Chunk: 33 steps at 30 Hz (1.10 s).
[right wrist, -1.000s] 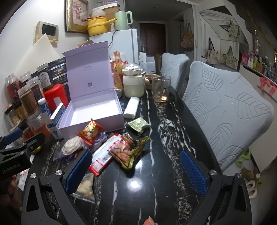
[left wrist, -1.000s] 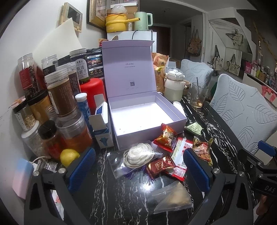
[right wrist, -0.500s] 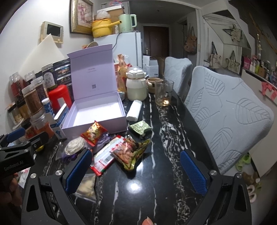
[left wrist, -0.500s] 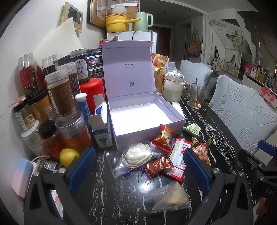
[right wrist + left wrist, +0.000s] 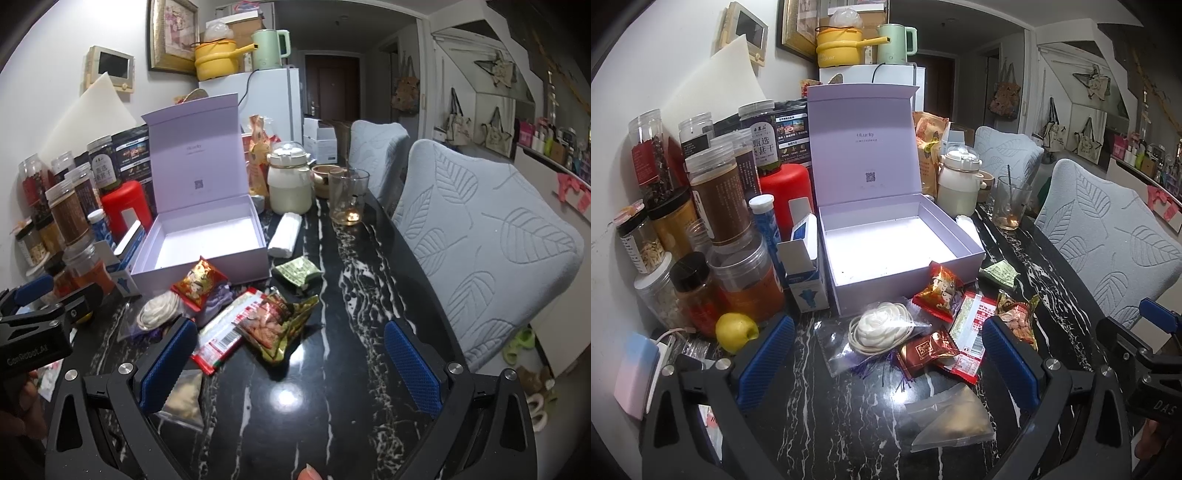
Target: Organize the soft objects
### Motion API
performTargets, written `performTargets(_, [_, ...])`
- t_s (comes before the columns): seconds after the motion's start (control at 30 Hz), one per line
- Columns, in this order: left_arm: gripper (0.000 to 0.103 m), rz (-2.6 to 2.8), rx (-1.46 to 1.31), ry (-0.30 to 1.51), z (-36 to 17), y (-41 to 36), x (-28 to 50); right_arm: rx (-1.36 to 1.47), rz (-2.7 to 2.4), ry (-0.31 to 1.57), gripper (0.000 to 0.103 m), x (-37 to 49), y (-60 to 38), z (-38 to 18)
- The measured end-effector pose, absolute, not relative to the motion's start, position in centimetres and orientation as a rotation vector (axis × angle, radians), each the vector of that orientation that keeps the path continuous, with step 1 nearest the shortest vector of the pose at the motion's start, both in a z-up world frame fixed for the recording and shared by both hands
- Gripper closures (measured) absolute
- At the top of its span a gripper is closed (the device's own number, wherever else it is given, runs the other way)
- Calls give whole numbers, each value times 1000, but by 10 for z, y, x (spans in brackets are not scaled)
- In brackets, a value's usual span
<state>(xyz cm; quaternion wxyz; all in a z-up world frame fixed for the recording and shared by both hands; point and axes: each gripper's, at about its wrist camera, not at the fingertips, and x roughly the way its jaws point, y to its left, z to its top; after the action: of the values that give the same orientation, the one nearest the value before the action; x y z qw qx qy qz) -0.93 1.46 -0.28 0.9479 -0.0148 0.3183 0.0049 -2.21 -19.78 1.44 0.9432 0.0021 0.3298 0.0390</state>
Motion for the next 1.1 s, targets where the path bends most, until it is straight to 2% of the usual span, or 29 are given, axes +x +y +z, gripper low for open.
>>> performTargets(1.1, [0,10,-45,653,-1,22,-25,7,95,660,0,-30,-192,19])
